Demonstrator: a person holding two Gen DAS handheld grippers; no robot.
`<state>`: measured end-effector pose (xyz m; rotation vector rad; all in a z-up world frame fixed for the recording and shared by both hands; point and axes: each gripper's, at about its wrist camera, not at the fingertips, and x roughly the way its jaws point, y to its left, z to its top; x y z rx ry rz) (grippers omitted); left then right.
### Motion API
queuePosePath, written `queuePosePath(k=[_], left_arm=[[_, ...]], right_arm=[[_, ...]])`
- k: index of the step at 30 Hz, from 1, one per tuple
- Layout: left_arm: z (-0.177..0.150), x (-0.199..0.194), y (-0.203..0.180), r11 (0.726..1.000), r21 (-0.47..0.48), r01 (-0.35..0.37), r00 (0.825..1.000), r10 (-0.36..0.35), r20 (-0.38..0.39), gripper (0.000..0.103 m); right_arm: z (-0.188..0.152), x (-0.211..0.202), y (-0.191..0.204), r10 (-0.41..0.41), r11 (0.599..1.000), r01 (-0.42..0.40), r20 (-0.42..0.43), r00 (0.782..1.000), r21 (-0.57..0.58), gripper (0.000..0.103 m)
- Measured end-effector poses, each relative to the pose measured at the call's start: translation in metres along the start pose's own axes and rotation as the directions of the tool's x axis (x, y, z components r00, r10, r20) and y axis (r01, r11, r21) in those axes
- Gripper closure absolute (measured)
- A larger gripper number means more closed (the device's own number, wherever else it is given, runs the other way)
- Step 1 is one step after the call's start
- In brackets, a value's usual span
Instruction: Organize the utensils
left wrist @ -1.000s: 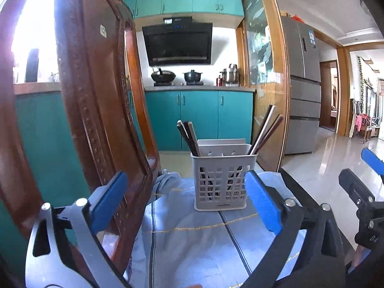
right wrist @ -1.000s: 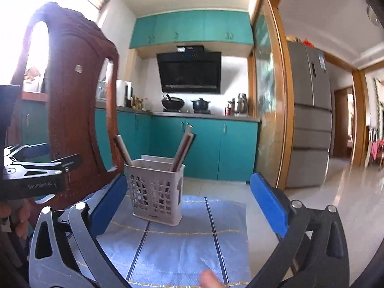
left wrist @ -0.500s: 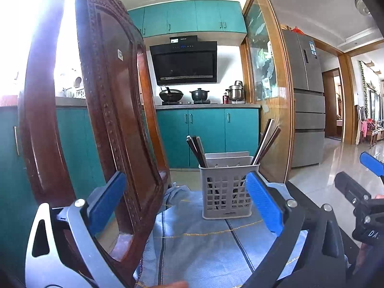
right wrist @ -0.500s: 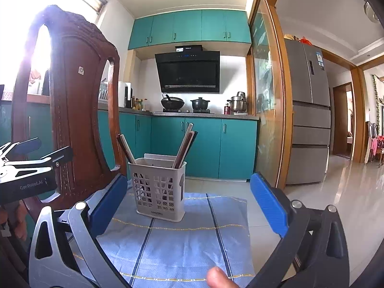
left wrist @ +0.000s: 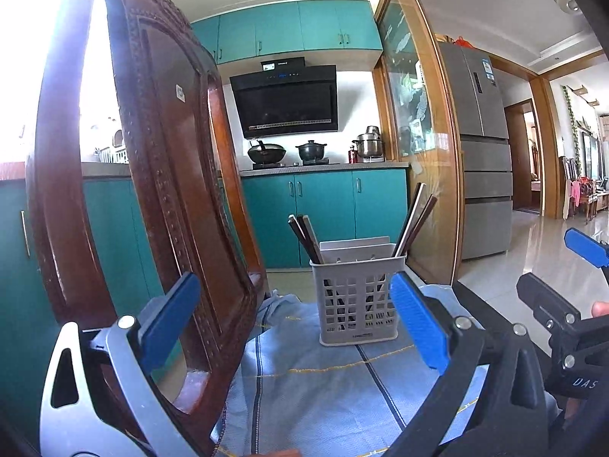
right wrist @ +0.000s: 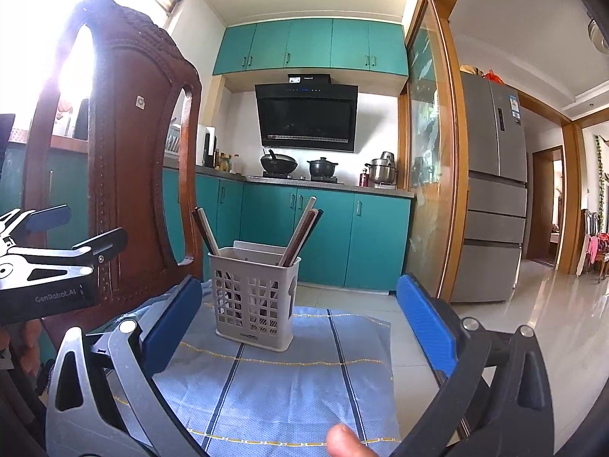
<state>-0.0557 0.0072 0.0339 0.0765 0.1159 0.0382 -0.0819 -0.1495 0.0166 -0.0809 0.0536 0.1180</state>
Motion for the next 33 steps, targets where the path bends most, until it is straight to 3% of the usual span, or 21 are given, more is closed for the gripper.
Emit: queuePosePath(k=[33], left_arm=[[-0.0012, -0.0026, -0.0055, 1.000, -0.004, 0.000, 1.000, 0.000, -0.008, 0.003]], right_arm=[[-0.0036, -0.0020, 0.0001, 0.014, 0.999, -0.014, 0.000, 1.000, -0.031, 0.003]])
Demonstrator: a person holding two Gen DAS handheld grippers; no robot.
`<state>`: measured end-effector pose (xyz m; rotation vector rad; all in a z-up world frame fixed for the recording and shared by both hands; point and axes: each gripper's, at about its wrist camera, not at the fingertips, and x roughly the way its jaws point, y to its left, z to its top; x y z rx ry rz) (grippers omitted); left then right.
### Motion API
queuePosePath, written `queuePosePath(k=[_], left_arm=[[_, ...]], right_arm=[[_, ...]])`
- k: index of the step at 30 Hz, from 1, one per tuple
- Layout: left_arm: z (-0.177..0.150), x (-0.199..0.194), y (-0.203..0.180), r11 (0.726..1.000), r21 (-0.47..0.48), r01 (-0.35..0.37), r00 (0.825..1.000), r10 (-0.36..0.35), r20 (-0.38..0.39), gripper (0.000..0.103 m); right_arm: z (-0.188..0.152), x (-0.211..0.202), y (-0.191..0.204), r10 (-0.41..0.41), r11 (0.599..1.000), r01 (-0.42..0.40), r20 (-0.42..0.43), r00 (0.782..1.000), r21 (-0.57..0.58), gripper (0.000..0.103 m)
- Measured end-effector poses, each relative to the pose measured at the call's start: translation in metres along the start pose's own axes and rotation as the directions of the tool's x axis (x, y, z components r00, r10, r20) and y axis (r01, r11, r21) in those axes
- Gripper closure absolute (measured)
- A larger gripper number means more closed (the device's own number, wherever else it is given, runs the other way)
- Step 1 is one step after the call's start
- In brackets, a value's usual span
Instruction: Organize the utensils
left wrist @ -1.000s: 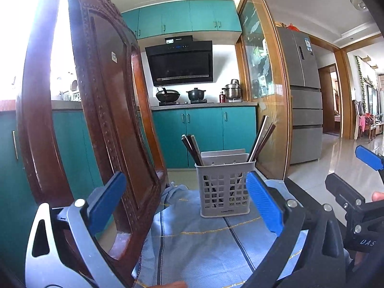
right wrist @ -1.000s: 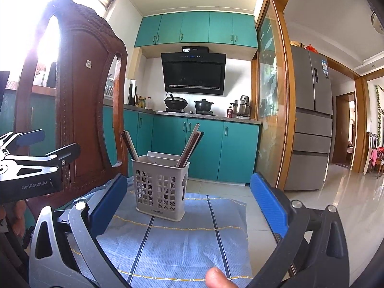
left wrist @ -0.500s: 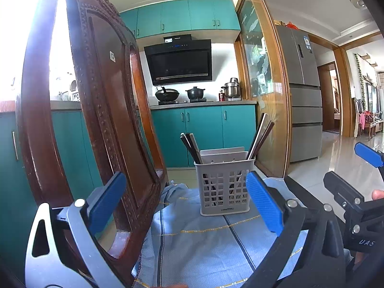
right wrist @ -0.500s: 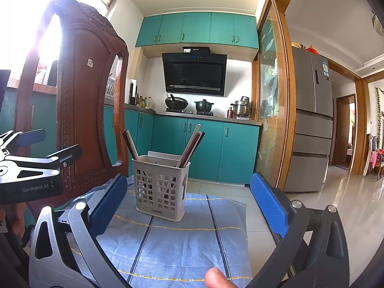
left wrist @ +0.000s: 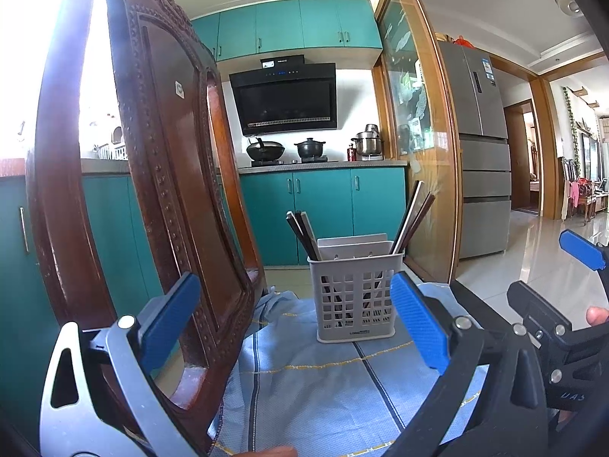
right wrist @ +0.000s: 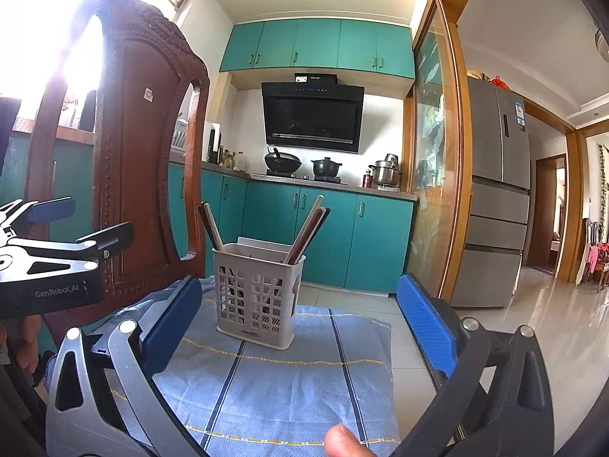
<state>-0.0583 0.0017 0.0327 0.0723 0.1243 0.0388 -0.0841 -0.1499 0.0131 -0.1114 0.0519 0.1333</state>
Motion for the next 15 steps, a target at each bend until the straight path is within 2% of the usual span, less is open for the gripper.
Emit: queuePosePath(k=[15], left_arm=[[-0.0013, 0.0026, 0.0009, 0.999, -0.016, 0.035, 0.999, -0.035, -0.020, 0.003]], right_arm=[[0.0003, 0.0007, -0.0030, 0.008, 1.000, -0.008, -0.013, 1.000, 0.000, 0.003]])
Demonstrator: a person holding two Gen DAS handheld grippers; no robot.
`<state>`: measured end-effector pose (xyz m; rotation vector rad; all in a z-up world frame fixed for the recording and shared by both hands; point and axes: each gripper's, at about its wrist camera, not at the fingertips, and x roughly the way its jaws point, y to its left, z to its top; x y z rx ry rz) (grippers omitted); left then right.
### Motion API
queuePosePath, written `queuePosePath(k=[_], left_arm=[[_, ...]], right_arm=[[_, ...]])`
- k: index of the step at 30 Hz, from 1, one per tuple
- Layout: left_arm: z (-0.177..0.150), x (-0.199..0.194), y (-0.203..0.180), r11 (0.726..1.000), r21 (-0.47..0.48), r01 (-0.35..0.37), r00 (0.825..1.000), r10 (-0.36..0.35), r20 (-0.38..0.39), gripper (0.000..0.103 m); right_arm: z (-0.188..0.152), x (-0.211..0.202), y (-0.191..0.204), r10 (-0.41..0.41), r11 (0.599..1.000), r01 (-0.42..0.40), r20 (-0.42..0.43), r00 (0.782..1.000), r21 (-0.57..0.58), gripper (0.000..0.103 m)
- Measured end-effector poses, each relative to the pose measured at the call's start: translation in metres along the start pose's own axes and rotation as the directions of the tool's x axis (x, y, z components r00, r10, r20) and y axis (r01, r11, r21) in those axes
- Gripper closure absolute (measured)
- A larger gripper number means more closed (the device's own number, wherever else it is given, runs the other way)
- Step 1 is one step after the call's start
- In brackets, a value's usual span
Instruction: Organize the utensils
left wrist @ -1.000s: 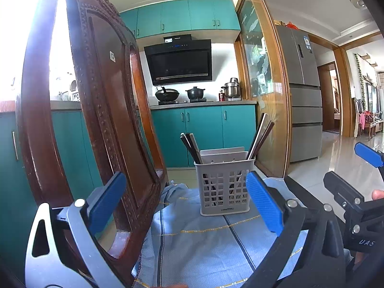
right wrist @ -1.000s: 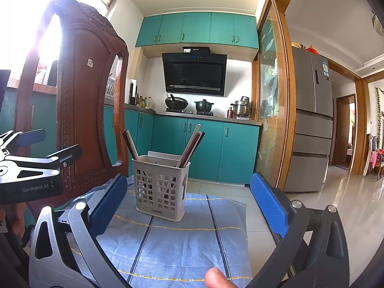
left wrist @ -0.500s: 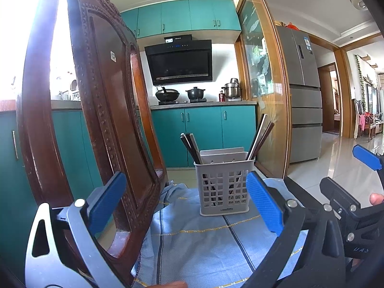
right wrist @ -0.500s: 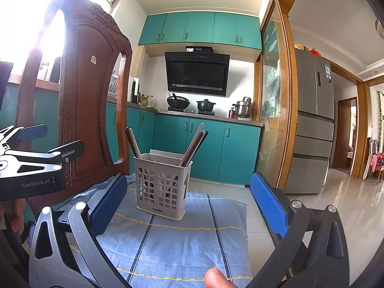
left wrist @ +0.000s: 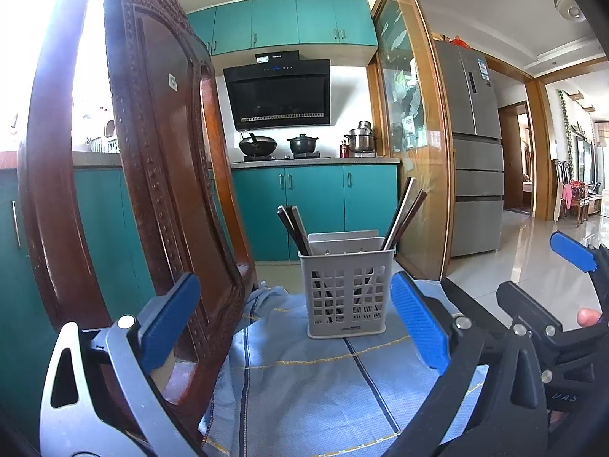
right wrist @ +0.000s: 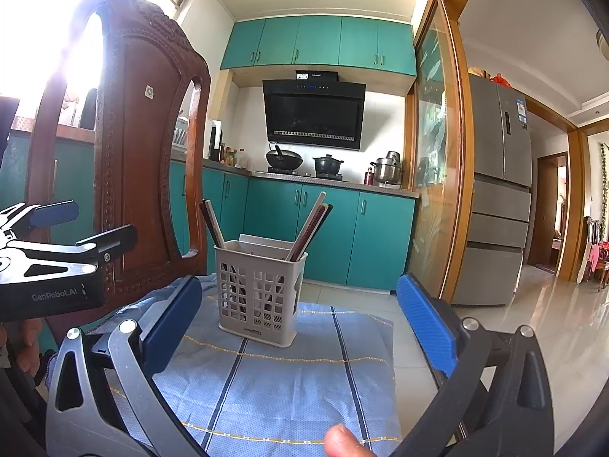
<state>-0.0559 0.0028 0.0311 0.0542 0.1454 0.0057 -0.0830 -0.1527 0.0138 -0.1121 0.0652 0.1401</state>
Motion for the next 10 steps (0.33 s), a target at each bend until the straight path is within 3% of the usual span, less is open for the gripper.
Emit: queuePosePath(k=[3, 5, 6, 8, 10], left_arm=[[0.000, 0.003, -0.001, 1.000, 0.003, -0.016, 1.000, 0.016, -0.018, 0.003], [-0.003, 0.013, -0.002, 0.999, 0.011, -0.044, 0.995, 0.045, -0.084, 0.003], [-0.005, 0.019, -0.002, 0.999, 0.016, -0.050, 0.991, 0.052, -0.122, 0.003], [-0.014, 0.037, -0.002, 0.999, 0.016, -0.044, 0.970, 0.047, -0.237, 0.003], [-0.022, 0.053, 0.000, 1.000, -0.008, -0.022, 0.937, 0.018, -0.348, 0.003]], right_arm=[[-0.003, 0.007, -0.002, -0.010, 1.000, 0.011, -0.030, 1.000, 0.012, 0.003], [-0.011, 0.031, -0.006, -0.047, 0.998, 0.052, -0.120, 0.992, 0.035, 0.003], [-0.018, 0.054, -0.009, -0.052, 0.997, 0.063, -0.212, 0.976, 0.045, 0.003], [-0.032, 0.096, -0.012, -0.050, 0.995, 0.078, -0.382, 0.923, 0.057, 0.003], [-0.052, 0.139, -0.016, 0.011, 0.995, 0.041, -0.504, 0.863, 0.092, 0.003]])
